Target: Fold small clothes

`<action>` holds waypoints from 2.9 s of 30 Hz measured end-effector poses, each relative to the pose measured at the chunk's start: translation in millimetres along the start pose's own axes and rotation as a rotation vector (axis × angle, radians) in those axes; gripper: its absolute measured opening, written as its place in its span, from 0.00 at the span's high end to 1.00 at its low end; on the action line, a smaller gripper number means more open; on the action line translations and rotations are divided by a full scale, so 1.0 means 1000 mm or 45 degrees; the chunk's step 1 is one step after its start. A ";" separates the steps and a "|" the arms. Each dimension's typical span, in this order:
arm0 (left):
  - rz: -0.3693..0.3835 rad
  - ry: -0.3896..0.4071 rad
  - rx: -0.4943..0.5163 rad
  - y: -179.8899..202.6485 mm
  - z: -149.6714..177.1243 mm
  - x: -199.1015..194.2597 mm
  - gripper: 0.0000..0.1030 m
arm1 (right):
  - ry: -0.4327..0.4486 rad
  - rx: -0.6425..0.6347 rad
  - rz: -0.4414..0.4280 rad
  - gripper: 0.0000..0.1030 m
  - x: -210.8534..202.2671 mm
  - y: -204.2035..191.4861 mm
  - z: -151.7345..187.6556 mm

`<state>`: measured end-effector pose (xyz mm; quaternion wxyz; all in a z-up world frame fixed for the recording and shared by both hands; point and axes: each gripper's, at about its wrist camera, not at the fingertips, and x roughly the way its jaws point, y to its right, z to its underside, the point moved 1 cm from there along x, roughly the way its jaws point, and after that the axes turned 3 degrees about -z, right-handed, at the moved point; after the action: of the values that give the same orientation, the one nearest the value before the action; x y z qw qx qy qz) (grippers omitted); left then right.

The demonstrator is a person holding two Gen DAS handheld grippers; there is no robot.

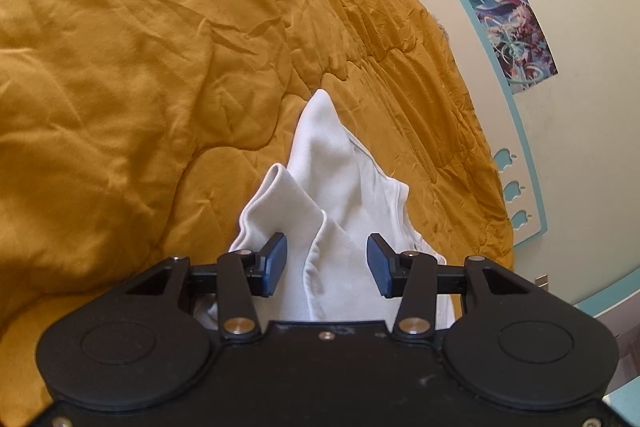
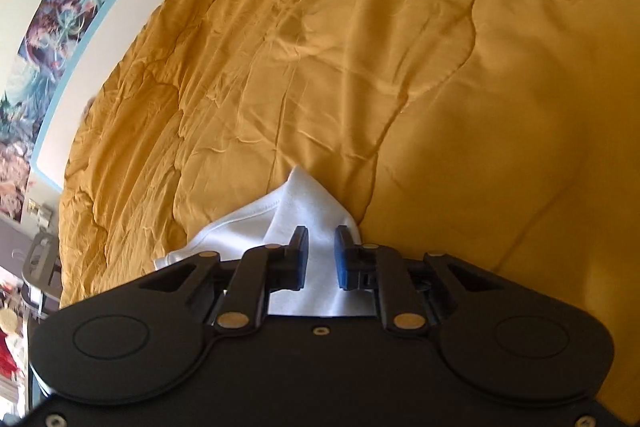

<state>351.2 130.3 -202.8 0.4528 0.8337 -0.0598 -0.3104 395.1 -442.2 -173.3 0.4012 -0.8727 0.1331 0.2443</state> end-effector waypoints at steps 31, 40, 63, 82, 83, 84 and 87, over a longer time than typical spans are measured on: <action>-0.189 -0.594 0.418 -0.012 0.045 -0.254 0.51 | -0.985 -0.612 -0.287 0.56 -0.323 0.107 0.067; -0.148 -1.027 0.344 -0.044 0.056 -0.220 0.51 | -1.027 -0.644 -0.290 0.53 -0.328 0.108 0.074; 0.101 -1.410 0.522 -0.032 0.073 -0.176 0.71 | -1.278 -0.586 -0.346 0.52 -0.295 0.125 0.094; 0.243 -1.178 0.296 -0.021 0.063 -0.202 1.00 | -1.142 -0.467 -0.652 0.90 -0.311 0.102 0.080; 0.291 -1.132 0.252 -0.021 0.062 -0.204 1.00 | -1.120 -0.451 -0.684 0.90 -0.313 0.100 0.078; 0.324 -1.078 0.203 -0.022 0.059 -0.208 0.99 | -1.097 -0.432 -0.714 0.90 -0.314 0.098 0.077; 0.422 -0.915 0.070 -0.026 0.049 -0.219 1.00 | -1.023 -0.343 -0.782 0.90 -0.315 0.099 0.072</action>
<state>142.8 193.4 -141.5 0.4245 0.6629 -0.3564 -0.5033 63.5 -439.2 -108.5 0.3581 -0.7528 -0.3261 0.4458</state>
